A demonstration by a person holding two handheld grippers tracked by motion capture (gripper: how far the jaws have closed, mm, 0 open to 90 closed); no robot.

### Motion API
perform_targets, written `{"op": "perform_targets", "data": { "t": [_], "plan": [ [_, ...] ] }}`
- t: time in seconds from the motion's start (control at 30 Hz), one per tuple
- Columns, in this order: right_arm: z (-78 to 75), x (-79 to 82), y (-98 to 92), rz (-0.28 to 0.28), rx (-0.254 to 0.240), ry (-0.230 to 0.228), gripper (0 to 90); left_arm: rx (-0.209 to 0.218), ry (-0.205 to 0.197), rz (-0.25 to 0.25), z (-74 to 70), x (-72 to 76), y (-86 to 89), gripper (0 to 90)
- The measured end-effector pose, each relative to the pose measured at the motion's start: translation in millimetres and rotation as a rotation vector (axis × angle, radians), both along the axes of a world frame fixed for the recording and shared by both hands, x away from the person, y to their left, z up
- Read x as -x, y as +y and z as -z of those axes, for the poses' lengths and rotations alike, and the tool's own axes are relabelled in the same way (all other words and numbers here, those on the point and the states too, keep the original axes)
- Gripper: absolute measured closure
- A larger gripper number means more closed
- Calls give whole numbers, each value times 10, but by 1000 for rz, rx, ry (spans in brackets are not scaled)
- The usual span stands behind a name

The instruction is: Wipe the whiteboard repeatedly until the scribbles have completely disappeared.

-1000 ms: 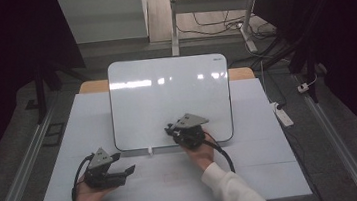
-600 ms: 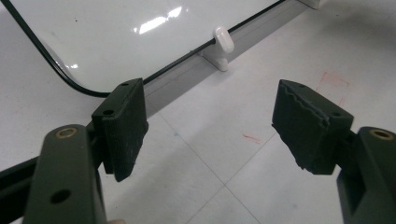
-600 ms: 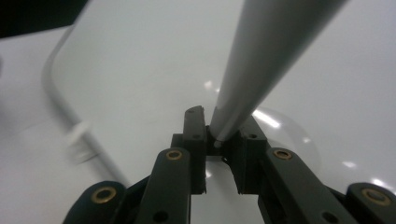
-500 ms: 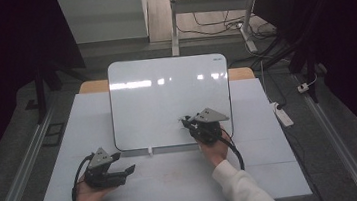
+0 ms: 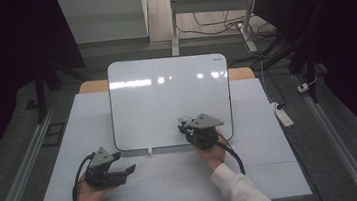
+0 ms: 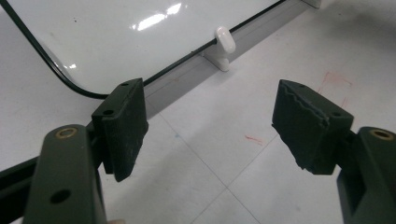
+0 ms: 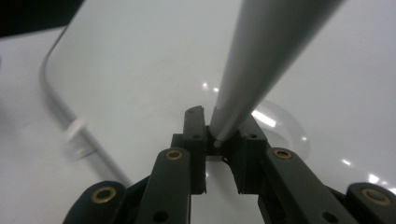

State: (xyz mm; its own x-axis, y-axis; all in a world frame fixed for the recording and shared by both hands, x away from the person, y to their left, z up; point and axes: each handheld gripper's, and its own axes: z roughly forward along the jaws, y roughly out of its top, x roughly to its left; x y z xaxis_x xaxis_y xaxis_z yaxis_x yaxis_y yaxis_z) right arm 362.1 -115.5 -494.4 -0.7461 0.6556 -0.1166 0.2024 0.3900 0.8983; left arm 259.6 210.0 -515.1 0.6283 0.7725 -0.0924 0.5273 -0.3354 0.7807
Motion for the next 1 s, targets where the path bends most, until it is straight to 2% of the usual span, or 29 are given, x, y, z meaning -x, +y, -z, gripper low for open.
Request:
{"op": "perform_targets", "data": {
  "t": [0.03,0.07,0.1,0.17,0.23,0.27,0.33,0.4,0.43,0.5,0.57,0.6,0.7,0.8,0.83,0.87,0.9,0.97,1.0],
  "plan": [
    [2,11,12,-8,21,-15,777,0,1,-2,1,-1,2,272],
    [-16,-17,-30,-8,17,-6,777,1,3,-3,2,-2,3,273],
    [-44,-48,-110,19,-5,1,777,2,3,-3,4,-2,4,273],
    [-103,-101,-278,86,-35,-13,777,1,1,-4,4,-2,0,272],
    [-111,-108,-321,106,-55,-9,777,-1,2,-3,4,-4,-2,272],
    [-94,-84,-281,100,-48,-11,777,-3,3,-4,5,-6,-2,272],
    [-35,-39,-155,40,-32,13,777,-3,3,-5,5,-5,-1,272],
    [-25,-30,-121,18,-11,5,777,0,1,-7,1,2,4,273],
    [-44,-55,-162,24,-19,13,777,0,0,-7,-1,6,6,272],
    [-92,-100,-295,73,-39,-7,777,2,-1,-9,-2,7,10,273],
    [-118,-129,-384,101,-64,2,777,2,0,-8,-1,4,7,272],
    [-109,-115,-374,105,-65,-4,777,1,0,-7,1,2,6,272],
    [-98,-107,-320,60,-23,-18,777,1,0,-10,0,3,9,273],
    [-172,-212,-457,114,-97,-9,777,1,-3,-13,-4,13,15,273],
    [-178,-224,-468,117,-106,-8,777,1,-2,-13,-4,11,15,273],
    [-164,-212,-444,109,-101,-10,777,1,-1,-14,-2,6,14,273],
    [-137,-188,-390,80,-89,1,777,-1,0,-15,0,2,11,272],
    [-96,-149,-268,26,-53,-6,777,-1,2,-13,2,1,5,272],
    [-108,-159,-254,24,-44,-13,777,-4,0,-13,1,7,5,272]
  ]
}}
